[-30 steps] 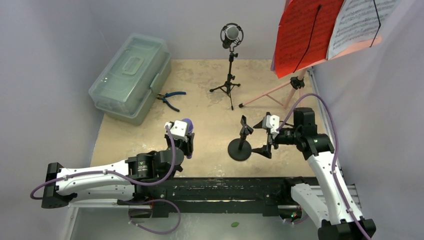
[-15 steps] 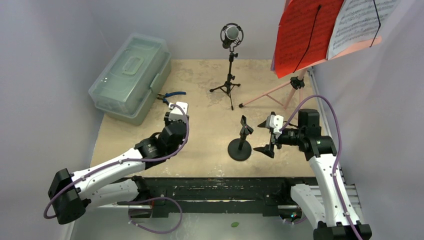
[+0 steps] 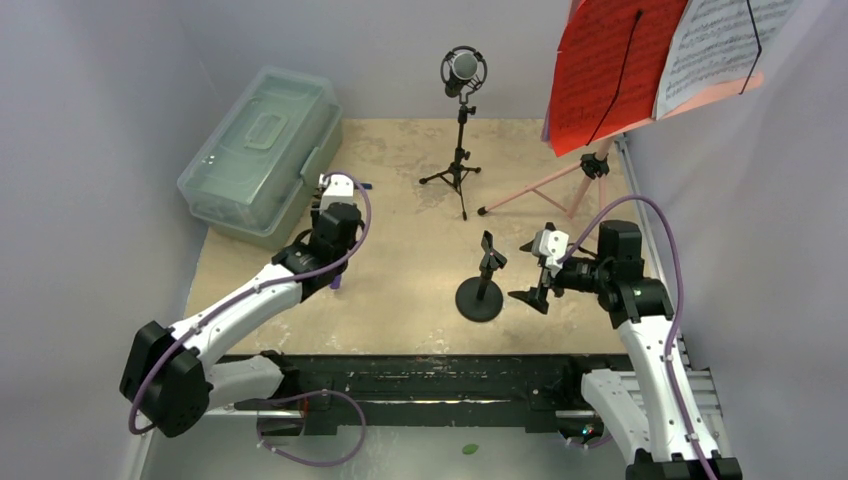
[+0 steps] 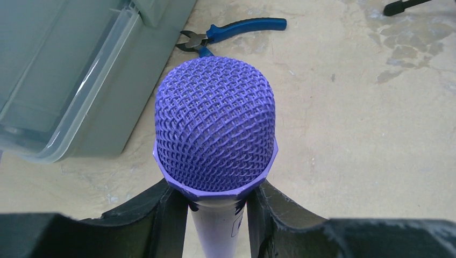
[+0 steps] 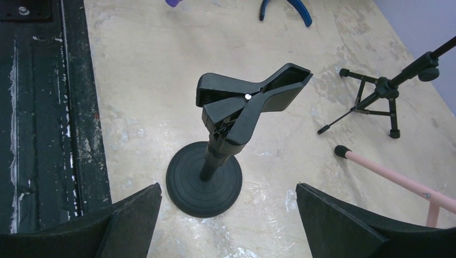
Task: Pack up the instrument practice props
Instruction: Place the microphone at the center of the board.
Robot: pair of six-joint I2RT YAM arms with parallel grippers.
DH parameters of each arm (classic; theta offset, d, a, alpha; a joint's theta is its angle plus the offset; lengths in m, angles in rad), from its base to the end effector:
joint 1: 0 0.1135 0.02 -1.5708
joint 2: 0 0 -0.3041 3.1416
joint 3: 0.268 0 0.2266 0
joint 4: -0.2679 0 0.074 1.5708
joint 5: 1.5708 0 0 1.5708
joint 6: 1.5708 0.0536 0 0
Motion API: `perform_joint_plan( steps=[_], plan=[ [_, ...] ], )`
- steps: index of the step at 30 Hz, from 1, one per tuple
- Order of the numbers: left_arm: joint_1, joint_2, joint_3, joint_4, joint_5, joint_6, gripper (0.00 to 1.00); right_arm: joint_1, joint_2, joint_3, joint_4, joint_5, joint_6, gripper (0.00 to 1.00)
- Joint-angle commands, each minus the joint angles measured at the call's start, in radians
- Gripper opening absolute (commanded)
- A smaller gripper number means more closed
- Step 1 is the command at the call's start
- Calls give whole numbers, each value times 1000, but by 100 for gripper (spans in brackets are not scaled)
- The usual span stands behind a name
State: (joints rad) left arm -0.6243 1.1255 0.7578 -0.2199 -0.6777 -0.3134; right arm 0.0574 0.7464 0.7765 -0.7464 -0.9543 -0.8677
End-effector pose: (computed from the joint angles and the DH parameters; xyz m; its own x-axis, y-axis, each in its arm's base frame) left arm 0.1907 -0.0960 0.3012 -0.4377 0.0193 -0.8989 -0.1083 0.9914 0.0740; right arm 0.0899 0.0490 0.3176 0.0702 -0.4377 -0.8964 -0.9187 0.3217 -0.2291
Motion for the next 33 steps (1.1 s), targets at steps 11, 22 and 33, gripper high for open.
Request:
perform_joint_plan(
  steps=[11, 22, 33],
  plan=[
    [160, 500, 365, -156, -57, 192, 0, -3, -53, -19, 30, 15, -5, 99],
    [209, 713, 438, -84, -143, 292, 26, -3, -43, -23, 30, 11, -6, 99],
    [216, 676, 457, -99, -155, 288, 58, -3, -32, -25, 32, 13, -4, 99]
  ],
)
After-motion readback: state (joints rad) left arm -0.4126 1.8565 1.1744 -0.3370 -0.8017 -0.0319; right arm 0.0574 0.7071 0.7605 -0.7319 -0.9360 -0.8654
